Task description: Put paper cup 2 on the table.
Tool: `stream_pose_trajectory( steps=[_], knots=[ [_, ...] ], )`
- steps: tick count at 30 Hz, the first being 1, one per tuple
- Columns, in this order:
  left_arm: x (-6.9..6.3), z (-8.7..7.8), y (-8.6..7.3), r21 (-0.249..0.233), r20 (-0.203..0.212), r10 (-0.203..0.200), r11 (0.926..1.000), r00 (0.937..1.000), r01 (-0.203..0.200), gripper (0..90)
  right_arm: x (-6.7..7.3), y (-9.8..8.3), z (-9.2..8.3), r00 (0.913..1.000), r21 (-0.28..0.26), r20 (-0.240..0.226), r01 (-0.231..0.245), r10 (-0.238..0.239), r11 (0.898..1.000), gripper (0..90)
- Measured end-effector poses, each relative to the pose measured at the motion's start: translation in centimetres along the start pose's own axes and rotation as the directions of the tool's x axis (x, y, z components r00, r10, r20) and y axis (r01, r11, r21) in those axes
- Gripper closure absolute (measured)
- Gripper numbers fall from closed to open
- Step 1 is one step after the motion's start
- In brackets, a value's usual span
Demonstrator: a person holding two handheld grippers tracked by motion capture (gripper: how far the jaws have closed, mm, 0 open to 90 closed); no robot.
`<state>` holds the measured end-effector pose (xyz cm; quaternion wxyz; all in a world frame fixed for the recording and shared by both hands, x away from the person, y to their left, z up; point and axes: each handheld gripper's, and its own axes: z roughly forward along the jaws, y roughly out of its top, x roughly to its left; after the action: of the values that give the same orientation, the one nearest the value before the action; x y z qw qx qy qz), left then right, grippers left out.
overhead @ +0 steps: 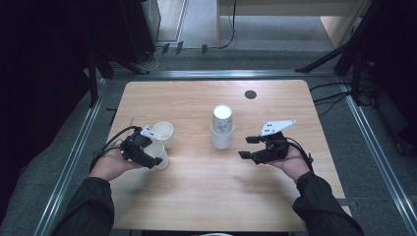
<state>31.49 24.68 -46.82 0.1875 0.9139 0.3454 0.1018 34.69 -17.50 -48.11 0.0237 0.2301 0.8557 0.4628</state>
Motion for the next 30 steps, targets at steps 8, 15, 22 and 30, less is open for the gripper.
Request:
stream_pose_trajectory(
  steps=[8,15,22,30],
  knots=[
    [-0.20,0.23,0.07,0.012,-0.013,0.017,0.9998,0.9998,-0.016,23.7,0.00,0.01,-0.01,1.0000,0.000,0.000,-0.001,0.001,1.000,33.7],
    [-0.33,0.32,0.15,0.011,-0.011,0.019,0.9998,0.9998,-0.019,22.8,0.02,0.02,-0.05,1.0000,-0.001,-0.001,-0.002,0.002,1.000,33.7],
    [-0.44,0.35,0.12,0.001,0.021,0.025,0.9997,0.9995,-0.025,21.5,0.00,0.01,-0.03,1.0000,-0.002,-0.004,-0.002,0.002,1.000,33.9],
    [-0.45,0.34,0.14,-0.008,0.019,0.016,0.9998,0.9997,-0.016,19.5,0.01,0.01,-0.01,1.0000,0.000,-0.004,-0.003,0.003,1.000,34.1]
  ],
)
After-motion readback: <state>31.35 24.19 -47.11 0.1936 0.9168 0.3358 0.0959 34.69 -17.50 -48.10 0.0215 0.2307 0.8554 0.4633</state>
